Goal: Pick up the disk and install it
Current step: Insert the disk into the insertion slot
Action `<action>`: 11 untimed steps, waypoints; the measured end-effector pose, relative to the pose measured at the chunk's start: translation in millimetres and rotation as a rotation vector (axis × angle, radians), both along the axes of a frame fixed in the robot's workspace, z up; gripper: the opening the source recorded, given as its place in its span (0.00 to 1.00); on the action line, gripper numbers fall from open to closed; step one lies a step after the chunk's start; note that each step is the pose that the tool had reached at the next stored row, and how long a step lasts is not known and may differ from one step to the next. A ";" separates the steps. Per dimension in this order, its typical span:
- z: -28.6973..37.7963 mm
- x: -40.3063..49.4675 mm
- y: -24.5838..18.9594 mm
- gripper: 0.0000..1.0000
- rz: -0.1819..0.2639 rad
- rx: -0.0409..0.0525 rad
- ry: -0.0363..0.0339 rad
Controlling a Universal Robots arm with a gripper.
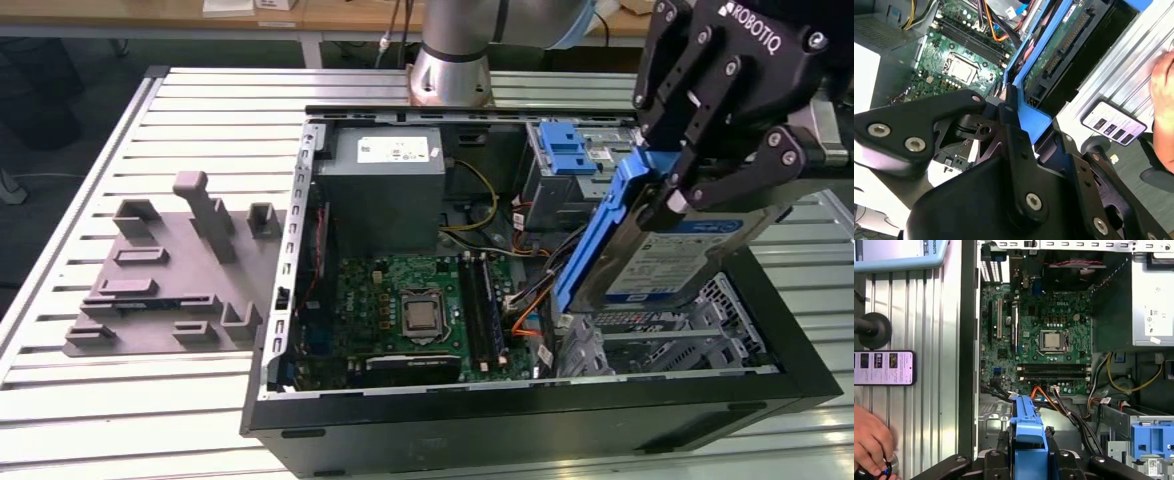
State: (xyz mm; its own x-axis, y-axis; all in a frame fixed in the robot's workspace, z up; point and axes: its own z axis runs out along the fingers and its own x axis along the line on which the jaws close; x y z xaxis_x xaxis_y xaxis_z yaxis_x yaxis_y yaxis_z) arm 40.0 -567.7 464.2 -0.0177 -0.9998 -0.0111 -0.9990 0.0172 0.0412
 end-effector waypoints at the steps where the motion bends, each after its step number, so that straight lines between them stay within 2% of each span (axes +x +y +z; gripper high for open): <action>1: -0.1 0.1 -2.4 0.36 0.000 -0.0001 0.0000; 4: -1.1 1.8 -7.2 0.36 0.000 0.0000 0.0000; 11: -3.9 21.8 -7.6 0.36 0.000 0.0000 0.0014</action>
State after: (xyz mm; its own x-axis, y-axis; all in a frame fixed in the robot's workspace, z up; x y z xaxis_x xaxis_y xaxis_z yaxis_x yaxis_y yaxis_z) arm 61.8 -575.3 460.3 -0.0175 -0.9998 -0.0110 -0.9989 0.0170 0.0427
